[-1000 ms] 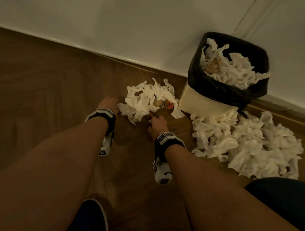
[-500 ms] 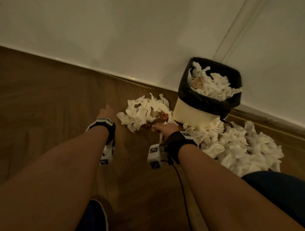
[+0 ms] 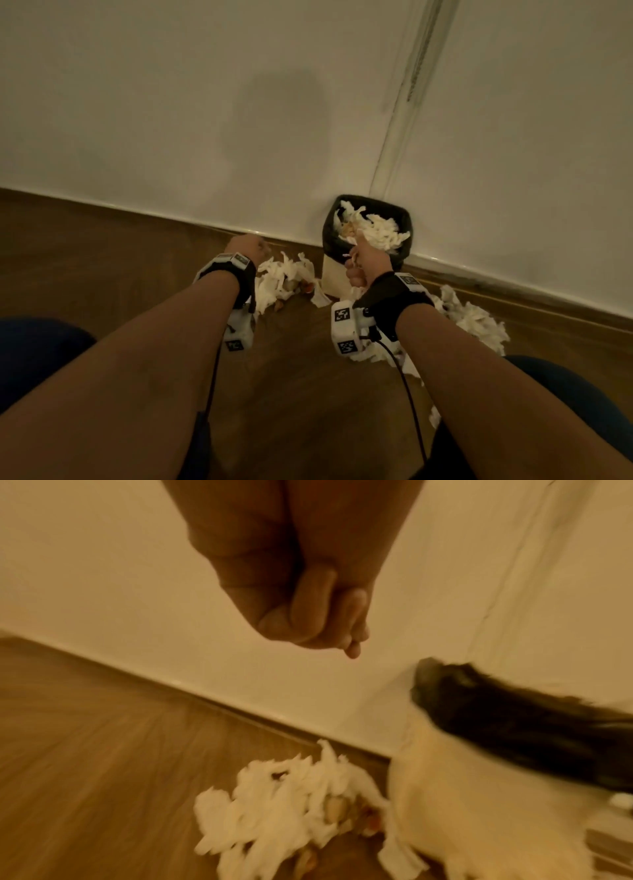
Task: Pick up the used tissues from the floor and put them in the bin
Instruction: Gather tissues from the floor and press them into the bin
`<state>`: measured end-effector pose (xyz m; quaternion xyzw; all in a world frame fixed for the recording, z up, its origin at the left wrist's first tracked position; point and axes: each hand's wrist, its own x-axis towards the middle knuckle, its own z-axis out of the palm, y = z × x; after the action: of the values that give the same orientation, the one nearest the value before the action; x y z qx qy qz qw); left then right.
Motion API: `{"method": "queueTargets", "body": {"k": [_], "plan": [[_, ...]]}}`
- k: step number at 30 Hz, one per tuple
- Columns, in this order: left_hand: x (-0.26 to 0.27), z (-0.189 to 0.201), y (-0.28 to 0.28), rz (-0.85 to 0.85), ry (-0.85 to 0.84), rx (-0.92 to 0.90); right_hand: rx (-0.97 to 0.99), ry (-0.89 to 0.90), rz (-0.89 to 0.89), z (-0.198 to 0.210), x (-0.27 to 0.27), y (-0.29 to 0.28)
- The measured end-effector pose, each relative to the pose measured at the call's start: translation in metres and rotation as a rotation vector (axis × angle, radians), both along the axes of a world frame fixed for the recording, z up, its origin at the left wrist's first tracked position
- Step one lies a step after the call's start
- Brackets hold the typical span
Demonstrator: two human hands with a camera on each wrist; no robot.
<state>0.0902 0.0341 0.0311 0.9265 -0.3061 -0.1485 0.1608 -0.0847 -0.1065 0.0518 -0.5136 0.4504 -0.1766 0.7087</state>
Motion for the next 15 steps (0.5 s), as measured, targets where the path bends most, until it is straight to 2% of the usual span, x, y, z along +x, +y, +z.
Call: {"method": "queueTargets", "body": {"k": [3,7,11,15], "plan": [[-0.030,0.038,-0.026,-0.089,-0.080,-0.104,0.085,-0.147,-0.041,0.040,-0.023,-0.003],[-0.078,0.083,-0.064,-0.107,0.006,-0.330,0.129,-0.421,-0.038,0.085,-0.052,-0.006],[-0.117,0.124,-0.090,-0.166,0.004,-0.408,0.118,-0.572,-0.053,0.107,-0.070,-0.015],[-0.135,0.143,-0.111,-0.237,-0.020,-0.492,0.069,-0.633,-0.113,0.115,-0.077,-0.027]]}}
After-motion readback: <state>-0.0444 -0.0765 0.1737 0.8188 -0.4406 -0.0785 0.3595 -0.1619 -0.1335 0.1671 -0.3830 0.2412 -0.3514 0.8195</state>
